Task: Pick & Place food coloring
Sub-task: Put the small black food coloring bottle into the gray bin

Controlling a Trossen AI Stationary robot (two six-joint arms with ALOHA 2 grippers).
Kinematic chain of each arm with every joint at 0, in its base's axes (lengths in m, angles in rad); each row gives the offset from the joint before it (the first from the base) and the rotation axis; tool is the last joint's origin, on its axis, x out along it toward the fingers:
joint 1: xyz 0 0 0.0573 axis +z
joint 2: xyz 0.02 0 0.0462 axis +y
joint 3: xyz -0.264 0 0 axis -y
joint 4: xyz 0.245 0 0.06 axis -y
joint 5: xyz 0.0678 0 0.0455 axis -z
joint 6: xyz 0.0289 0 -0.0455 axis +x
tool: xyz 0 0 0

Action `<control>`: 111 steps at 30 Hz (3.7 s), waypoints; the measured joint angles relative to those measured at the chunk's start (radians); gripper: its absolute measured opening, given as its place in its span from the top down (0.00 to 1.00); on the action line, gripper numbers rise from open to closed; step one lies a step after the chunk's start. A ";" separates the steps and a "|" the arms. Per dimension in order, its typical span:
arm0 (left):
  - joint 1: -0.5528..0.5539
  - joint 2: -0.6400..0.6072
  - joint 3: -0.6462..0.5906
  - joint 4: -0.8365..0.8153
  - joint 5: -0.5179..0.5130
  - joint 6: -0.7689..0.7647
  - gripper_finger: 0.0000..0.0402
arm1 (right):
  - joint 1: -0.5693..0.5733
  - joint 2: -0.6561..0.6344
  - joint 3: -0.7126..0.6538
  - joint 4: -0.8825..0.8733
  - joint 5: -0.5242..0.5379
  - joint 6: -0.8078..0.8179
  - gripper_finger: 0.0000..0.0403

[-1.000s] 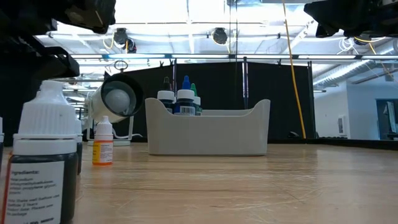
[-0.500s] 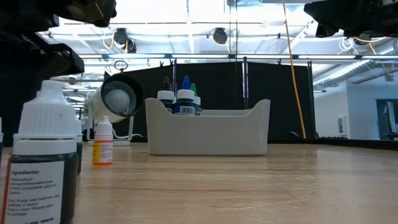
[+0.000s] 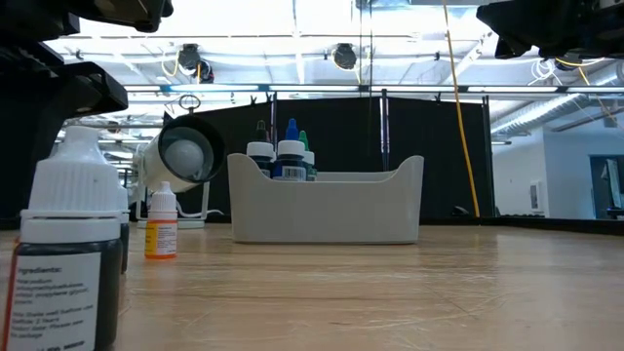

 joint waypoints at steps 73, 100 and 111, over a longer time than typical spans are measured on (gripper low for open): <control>0.669 0.135 0.747 -0.338 0.212 0.976 0.82 | 0.000 -0.015 0.000 -0.006 0.220 -0.181 1.00; 0.676 0.321 0.746 -0.213 0.061 1.008 0.82 | 0.000 -0.016 0.000 -0.031 0.216 -0.201 1.00; 0.675 0.321 0.746 -0.336 -0.010 0.963 0.82 | 0.000 -0.016 0.000 -0.044 0.216 -0.200 1.00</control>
